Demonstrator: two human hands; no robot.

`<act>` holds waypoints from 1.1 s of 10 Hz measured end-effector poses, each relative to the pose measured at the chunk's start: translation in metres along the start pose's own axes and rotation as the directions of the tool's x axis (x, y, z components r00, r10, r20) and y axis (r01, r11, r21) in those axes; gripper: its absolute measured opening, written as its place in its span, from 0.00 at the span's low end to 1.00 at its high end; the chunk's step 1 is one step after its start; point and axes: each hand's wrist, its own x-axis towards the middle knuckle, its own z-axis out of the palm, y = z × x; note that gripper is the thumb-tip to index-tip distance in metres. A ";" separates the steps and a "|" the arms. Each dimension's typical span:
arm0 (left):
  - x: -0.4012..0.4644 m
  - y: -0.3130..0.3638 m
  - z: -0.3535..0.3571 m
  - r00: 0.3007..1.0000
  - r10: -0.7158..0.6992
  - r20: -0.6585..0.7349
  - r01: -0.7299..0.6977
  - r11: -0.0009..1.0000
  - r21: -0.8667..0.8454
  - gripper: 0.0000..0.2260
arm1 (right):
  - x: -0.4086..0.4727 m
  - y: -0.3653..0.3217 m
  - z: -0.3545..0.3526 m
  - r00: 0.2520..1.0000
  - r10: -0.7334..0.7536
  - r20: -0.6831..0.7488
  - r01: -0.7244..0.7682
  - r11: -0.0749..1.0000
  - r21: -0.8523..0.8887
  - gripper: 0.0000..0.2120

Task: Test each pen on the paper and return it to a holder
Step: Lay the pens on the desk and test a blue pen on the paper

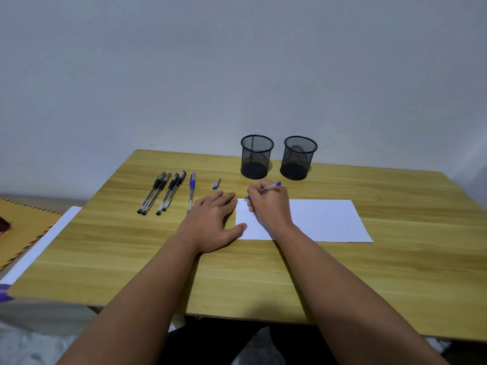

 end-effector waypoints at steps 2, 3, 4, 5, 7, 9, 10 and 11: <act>0.000 0.000 0.000 1.000 0.000 0.003 0.000 1.000 -0.001 0.38 | 0.000 0.000 0.000 1.000 -0.020 -0.008 0.020 1.000 -0.013 0.15; 0.000 0.000 0.000 1.000 0.000 0.006 0.000 1.000 0.004 0.38 | 0.000 0.001 0.001 1.000 -0.013 -0.021 0.013 1.000 -0.003 0.16; 0.000 0.000 0.000 1.000 0.000 0.006 0.000 1.000 0.001 0.38 | -0.001 0.000 0.000 1.000 -0.006 -0.027 0.007 1.000 0.030 0.16; 0.000 0.000 0.000 1.000 0.000 0.005 0.000 1.000 -0.004 0.38 | -0.001 0.000 0.000 0.999 -0.001 -0.038 0.002 1.000 0.019 0.16; 0.001 -0.001 0.001 1.000 0.002 0.009 -0.002 1.000 0.004 0.37 | -0.002 0.000 0.000 0.998 -0.021 -0.057 0.021 1.000 -0.002 0.16; 0.000 -0.001 0.002 1.000 0.002 -0.003 -0.002 1.000 -0.001 0.37 | -0.003 -0.009 -0.001 0.994 0.085 -0.071 -0.076 0.989 0.123 0.19; 0.000 0.000 0.001 1.000 -0.002 -0.001 0.002 1.000 0.006 0.37 | 0.000 -0.011 -0.008 0.980 0.192 -0.052 -0.169 0.941 0.295 0.20; 0.000 0.001 -0.001 1.000 -0.009 0.014 0.009 1.000 0.016 0.37 | 0.002 -0.018 -0.016 0.974 0.228 0.013 -0.214 0.892 0.397 0.16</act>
